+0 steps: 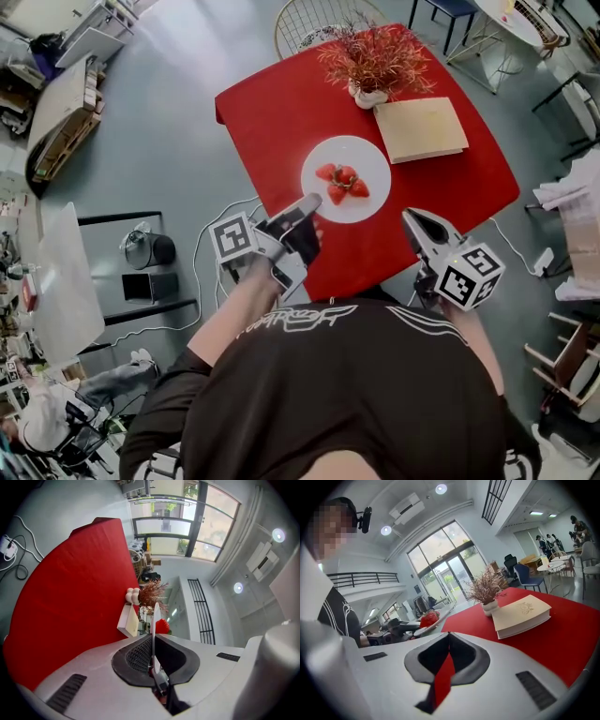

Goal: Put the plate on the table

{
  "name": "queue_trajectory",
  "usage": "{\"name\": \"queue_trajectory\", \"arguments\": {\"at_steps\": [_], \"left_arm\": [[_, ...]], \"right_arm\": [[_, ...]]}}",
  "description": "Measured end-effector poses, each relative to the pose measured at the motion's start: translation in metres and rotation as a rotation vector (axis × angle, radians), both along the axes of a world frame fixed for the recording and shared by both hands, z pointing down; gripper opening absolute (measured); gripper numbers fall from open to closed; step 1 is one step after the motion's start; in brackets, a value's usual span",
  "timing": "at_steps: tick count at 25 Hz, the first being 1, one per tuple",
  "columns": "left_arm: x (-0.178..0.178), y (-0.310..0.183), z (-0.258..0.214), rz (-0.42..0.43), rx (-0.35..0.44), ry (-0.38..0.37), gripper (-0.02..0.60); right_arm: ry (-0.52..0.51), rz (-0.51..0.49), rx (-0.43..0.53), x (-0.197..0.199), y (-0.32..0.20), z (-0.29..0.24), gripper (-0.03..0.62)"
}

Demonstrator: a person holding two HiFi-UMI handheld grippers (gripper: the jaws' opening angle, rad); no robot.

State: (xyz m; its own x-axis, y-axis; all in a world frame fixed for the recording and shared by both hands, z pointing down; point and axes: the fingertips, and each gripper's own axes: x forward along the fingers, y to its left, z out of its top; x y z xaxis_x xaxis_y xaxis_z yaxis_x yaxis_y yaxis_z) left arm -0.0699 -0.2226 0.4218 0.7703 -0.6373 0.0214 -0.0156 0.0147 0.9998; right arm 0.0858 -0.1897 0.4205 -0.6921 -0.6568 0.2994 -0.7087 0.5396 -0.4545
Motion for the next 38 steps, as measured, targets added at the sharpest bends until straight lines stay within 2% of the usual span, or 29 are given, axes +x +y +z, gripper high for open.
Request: {"name": "queue_trajectory", "arguments": {"at_steps": [4, 11, 15, 19, 25, 28, 33, 38], "left_arm": [[0.003, -0.024, 0.017, -0.022, -0.037, -0.009, 0.018], [0.011, -0.055, 0.036, -0.028, -0.052, -0.048, 0.018], [0.017, -0.072, 0.049, -0.043, -0.07, -0.025, 0.018], [0.023, -0.085, 0.067, -0.043, -0.095, -0.044, 0.018], [0.018, -0.085, 0.101, -0.045, -0.165, -0.105, 0.018], [0.015, -0.083, 0.112, -0.046, -0.162, -0.132, 0.018], [0.006, -0.078, 0.134, -0.049, -0.206, -0.218, 0.018], [0.002, -0.076, 0.147, -0.051, -0.235, -0.263, 0.018]], "right_arm": [[-0.018, -0.022, -0.019, -0.004, -0.017, 0.006, 0.008], [-0.013, -0.045, -0.046, 0.001, -0.042, 0.014, 0.008], [-0.015, -0.059, -0.055, -0.003, -0.053, 0.018, 0.008], [-0.015, -0.071, -0.077, -0.004, -0.061, 0.027, 0.008], [-0.016, -0.066, -0.101, -0.003, -0.069, 0.039, 0.008], [-0.02, -0.059, -0.117, -0.003, -0.069, 0.046, 0.008], [-0.025, -0.059, -0.133, -0.004, -0.068, 0.053, 0.008], [-0.028, -0.044, -0.144, 0.001, -0.066, 0.056, 0.008]]}}
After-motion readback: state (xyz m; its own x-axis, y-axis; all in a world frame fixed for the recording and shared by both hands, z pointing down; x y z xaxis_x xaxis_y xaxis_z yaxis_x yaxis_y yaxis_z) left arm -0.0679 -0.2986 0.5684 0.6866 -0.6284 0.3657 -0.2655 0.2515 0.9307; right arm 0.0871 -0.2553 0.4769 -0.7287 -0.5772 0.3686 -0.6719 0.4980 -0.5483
